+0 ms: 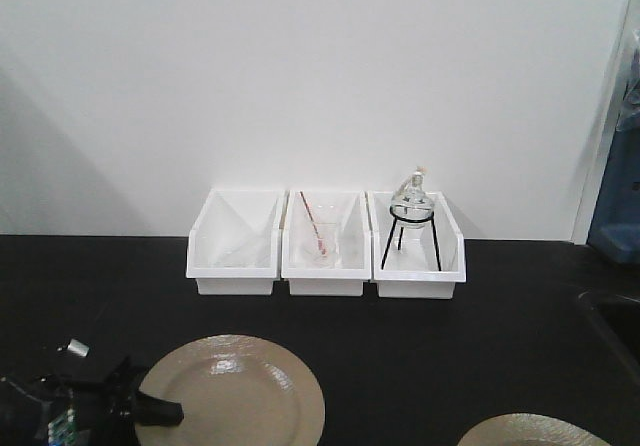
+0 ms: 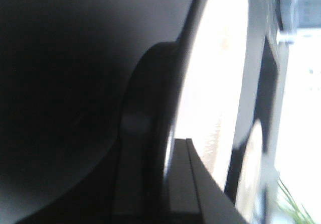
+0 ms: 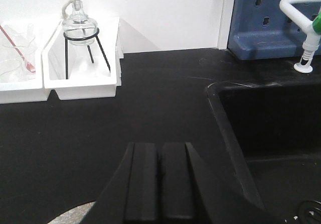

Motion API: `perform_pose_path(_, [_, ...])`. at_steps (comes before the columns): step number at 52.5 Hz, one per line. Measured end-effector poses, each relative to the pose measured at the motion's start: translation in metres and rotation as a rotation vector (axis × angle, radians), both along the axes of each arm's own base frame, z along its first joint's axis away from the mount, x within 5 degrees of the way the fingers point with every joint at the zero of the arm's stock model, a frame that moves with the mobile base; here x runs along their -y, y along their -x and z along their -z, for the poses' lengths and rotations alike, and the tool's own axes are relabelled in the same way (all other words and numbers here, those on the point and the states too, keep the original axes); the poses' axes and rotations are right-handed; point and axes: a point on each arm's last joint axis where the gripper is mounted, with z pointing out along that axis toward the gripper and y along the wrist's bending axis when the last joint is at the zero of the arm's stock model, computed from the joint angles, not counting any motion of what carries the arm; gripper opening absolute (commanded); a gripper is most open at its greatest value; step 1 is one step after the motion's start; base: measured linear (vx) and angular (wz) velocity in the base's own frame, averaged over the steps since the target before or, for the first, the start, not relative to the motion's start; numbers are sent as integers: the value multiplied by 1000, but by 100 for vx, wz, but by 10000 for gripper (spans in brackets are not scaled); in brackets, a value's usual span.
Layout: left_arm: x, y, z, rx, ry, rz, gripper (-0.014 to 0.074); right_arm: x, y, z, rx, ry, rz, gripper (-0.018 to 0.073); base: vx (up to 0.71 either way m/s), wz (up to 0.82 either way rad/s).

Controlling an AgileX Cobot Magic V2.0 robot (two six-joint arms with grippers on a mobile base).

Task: Arrange circular plates on left workspace
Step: 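Carry the plate with the left gripper toward the center below the bins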

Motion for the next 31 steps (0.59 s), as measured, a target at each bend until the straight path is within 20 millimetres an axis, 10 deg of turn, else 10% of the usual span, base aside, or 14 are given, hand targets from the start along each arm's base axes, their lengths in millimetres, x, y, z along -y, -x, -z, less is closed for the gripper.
perform_pose_path(31, [78, -96, -4, -3, 92, -60, -1, 0, 0, 0, 0, 0, 0, -3, 0, 0])
